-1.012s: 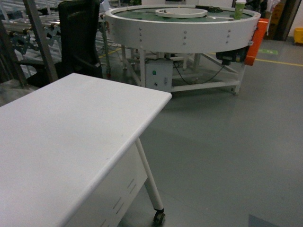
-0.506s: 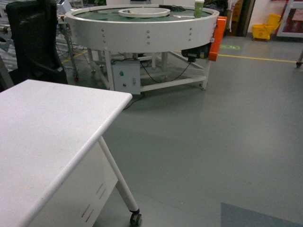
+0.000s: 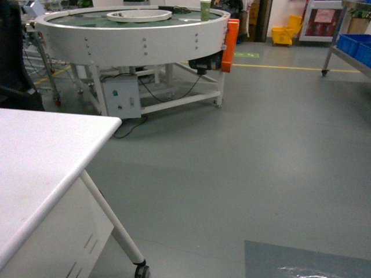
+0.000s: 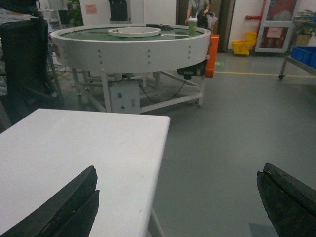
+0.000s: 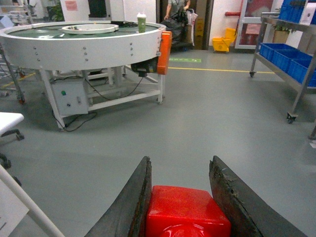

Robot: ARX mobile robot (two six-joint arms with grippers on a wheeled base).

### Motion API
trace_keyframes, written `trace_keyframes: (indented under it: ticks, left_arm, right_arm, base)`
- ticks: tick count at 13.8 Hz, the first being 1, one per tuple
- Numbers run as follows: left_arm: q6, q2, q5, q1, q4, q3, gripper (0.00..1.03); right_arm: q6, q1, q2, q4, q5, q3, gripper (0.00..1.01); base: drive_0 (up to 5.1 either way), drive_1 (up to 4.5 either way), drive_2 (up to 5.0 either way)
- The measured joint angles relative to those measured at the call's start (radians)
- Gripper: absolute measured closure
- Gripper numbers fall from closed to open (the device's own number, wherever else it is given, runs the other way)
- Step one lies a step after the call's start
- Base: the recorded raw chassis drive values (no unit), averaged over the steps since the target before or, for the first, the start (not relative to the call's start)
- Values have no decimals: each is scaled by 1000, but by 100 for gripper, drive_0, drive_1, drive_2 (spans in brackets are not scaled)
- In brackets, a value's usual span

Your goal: Pick red block from blue box to shelf

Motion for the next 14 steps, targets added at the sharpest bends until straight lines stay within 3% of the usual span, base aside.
trace_keyframes:
  ticks: [14]
  left_arm:
    - [0,0,0,0,0,0,5]
  right_arm:
    - [0,0,0,0,0,0,72]
  base:
    - [-136,-136,-136]
